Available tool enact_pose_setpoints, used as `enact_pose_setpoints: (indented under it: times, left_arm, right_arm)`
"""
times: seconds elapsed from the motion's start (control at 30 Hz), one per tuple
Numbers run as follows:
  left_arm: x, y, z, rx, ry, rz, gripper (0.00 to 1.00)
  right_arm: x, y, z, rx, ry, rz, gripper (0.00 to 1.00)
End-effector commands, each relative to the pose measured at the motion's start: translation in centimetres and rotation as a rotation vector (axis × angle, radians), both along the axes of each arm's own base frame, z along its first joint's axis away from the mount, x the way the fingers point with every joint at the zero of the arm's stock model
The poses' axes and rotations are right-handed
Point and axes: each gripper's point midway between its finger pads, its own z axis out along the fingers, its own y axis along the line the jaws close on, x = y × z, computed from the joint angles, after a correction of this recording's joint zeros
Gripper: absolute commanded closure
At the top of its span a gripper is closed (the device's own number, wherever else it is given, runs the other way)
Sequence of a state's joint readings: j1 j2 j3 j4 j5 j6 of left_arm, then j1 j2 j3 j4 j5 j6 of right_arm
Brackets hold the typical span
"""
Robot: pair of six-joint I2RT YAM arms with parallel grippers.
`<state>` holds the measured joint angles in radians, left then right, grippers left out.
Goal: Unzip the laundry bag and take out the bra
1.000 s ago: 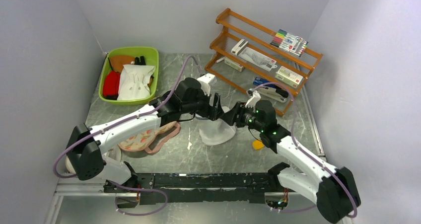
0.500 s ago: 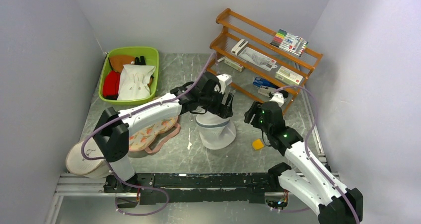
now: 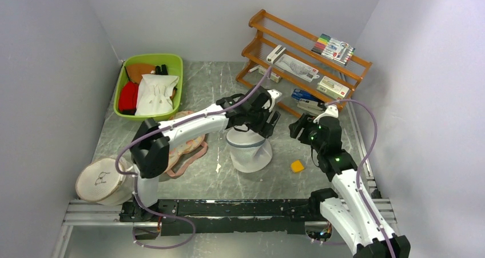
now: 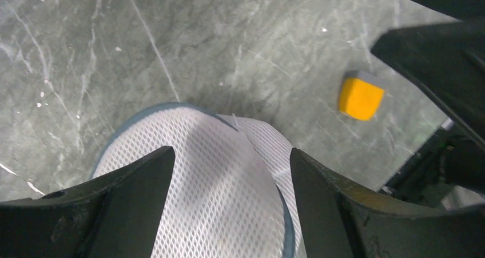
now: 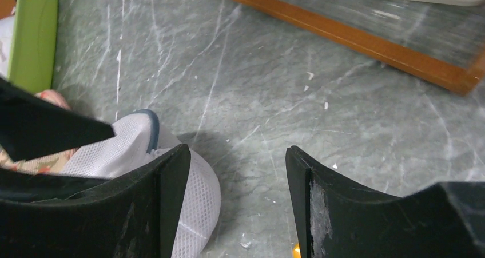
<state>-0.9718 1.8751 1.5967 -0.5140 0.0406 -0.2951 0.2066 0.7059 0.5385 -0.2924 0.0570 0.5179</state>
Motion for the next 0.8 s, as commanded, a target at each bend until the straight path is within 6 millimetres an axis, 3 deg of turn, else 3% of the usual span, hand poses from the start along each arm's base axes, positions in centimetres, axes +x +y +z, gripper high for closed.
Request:
enact_pose_setpoints:
  times: [0.0, 0.1, 0.2, 0.37, 0.5, 0.53, 0.77]
  left_arm:
    - [0.7, 0.1, -1.6, 0.13, -0.037, 0.002, 0.18]
    - [0.7, 0.4, -2.5, 0.168, -0.036, 0.002, 0.31]
    - [0.4, 0.3, -2.0, 0.141, -0.041, -0.016, 0.51]
    - [0.4, 0.9, 0.5, 0.103, -0.103, -0.052, 0.9]
    - [-0.4, 1.8, 3.4, 0.005, -0.205, -0.119, 0.93]
    - [-0.9, 2.3, 3.4, -0.009, -0.22, -0.141, 0.93]
    - [-1.8, 4.2, 6.4, -0.122, -0.32, -0.136, 0.93]
  right_arm:
    - [0.4, 1.7, 0.2, -0.001, -0.015, 0.119, 0.38]
    - [0.3, 1.8, -0.1, -0.003, -0.008, 0.13, 0.37]
    - [0.5, 2.1, 0.0, 0.006, -0.029, 0.146, 0.35]
    - [0.6, 6.1, 1.2, 0.072, -0.08, 0.38, 0.32]
    - [-0.8, 9.3, 5.3, 0.171, -0.31, 0.582, 0.29]
    - [-1.1, 9.7, 5.9, 0.19, -0.353, 0.607, 0.28]
    - [-4.0, 13.1, 7.1, 0.25, -0.414, 0.929, 0.35]
